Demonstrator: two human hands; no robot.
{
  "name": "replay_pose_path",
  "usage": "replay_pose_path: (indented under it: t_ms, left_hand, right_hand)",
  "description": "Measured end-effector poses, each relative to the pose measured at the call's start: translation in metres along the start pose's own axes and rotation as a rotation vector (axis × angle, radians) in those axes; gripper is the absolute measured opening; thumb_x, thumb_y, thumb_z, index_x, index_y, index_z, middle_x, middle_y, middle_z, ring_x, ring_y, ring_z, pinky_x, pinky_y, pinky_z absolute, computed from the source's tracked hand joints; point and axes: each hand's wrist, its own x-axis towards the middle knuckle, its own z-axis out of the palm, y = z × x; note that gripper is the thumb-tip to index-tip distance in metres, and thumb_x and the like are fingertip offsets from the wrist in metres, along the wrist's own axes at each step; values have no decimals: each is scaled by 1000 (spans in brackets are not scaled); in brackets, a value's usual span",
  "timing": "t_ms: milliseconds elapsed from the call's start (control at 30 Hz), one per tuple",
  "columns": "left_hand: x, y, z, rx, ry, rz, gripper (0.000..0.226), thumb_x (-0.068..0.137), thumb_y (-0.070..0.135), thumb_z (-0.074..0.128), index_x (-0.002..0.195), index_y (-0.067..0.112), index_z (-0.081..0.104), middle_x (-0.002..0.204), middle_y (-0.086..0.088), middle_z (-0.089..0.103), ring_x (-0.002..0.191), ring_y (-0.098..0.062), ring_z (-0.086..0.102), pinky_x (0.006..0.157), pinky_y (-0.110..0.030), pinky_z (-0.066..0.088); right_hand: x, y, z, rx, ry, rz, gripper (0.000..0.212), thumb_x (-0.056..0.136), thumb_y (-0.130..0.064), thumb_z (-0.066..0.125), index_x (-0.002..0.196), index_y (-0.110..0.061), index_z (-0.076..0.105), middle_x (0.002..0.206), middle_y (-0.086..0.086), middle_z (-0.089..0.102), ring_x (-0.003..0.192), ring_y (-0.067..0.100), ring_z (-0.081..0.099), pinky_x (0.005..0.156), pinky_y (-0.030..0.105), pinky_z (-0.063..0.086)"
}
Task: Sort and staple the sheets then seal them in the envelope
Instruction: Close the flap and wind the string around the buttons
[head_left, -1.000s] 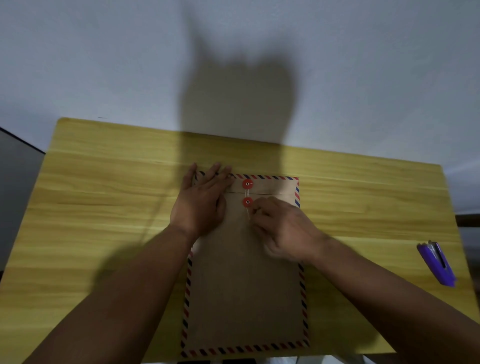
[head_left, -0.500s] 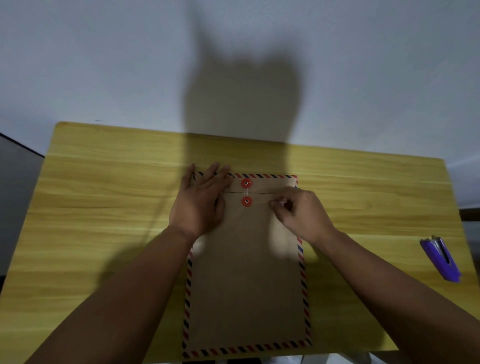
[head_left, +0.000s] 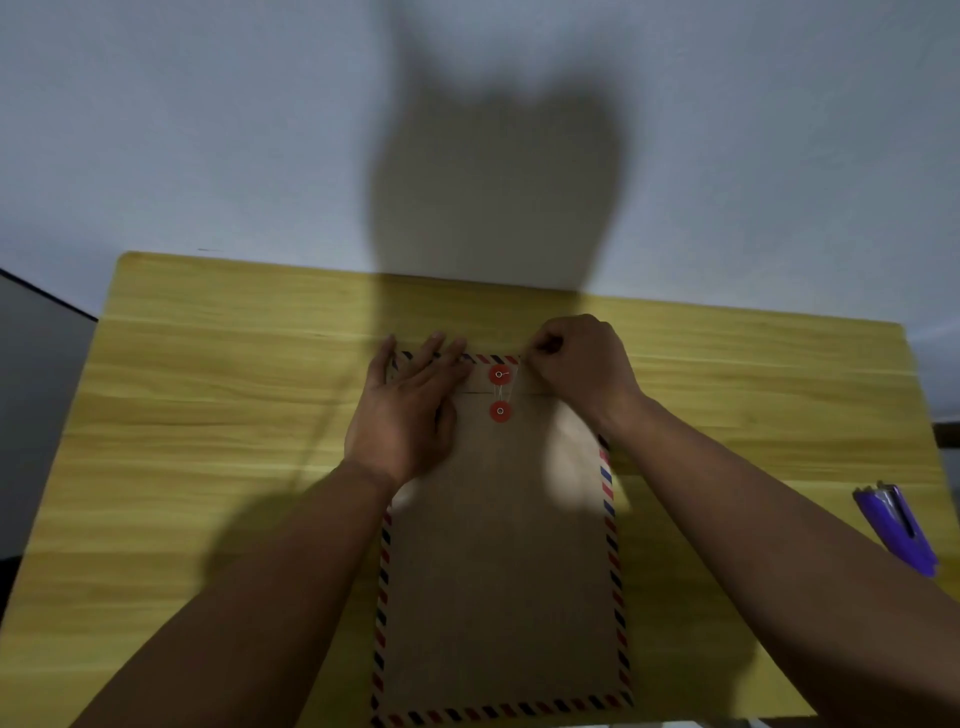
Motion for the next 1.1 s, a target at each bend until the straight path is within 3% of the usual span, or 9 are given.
replay_pose_path:
  t_ms: [300,600,767,933,1000,1100]
  left_hand:
    - [-1,0,0,-20,10,9,49,91,19,54,138,18,66,156,2,54,151,-20,42,123,-64,23]
    - [-1,-1,1,-9,17,19,51,90,22,51,138,18,67,155,1,55,149,-20,44,121,-65,26]
    - [-1,0,1,-8,25,22,46,93,20,49,135,16,68,155,1,55,150,-19,43,122,-64,25]
    - [-1,1,0,-23,28,15,45,95,19,48,135,17,68,155,1,55,150,-19,43,123,-63,24]
    - [-1,1,0,-30,19,8,47,95,19,47,137,17,66,156,2,54,151,-18,41,124,-62,22]
    - [-1,0,1,-29,17,8,48,95,19,47,139,17,66,156,2,53,152,-18,41,125,-62,21]
  right_hand:
    - [10,-29,15,-188,-67,-268,11,87,-30,67,86,-21,73,91,-3,72,89,22,67,73,36,53]
    - [-21,-19,25,-267,-122,-576,34,92,-35,44,94,-20,75,89,4,67,77,30,68,60,31,39]
    - [-39,16,16,-103,-48,-530,9,92,-24,71,90,-19,79,87,-3,71,79,19,67,66,35,52]
    - [-57,42,13,-217,16,-677,12,96,-20,65,92,-19,76,86,-2,66,74,20,65,53,31,45]
    - [-63,47,13,-269,23,-723,8,91,-14,70,92,-17,76,85,-1,64,72,21,62,52,29,42]
    - [-67,51,14,-315,18,-755,20,76,-6,76,93,-17,77,86,1,64,71,23,61,54,27,37]
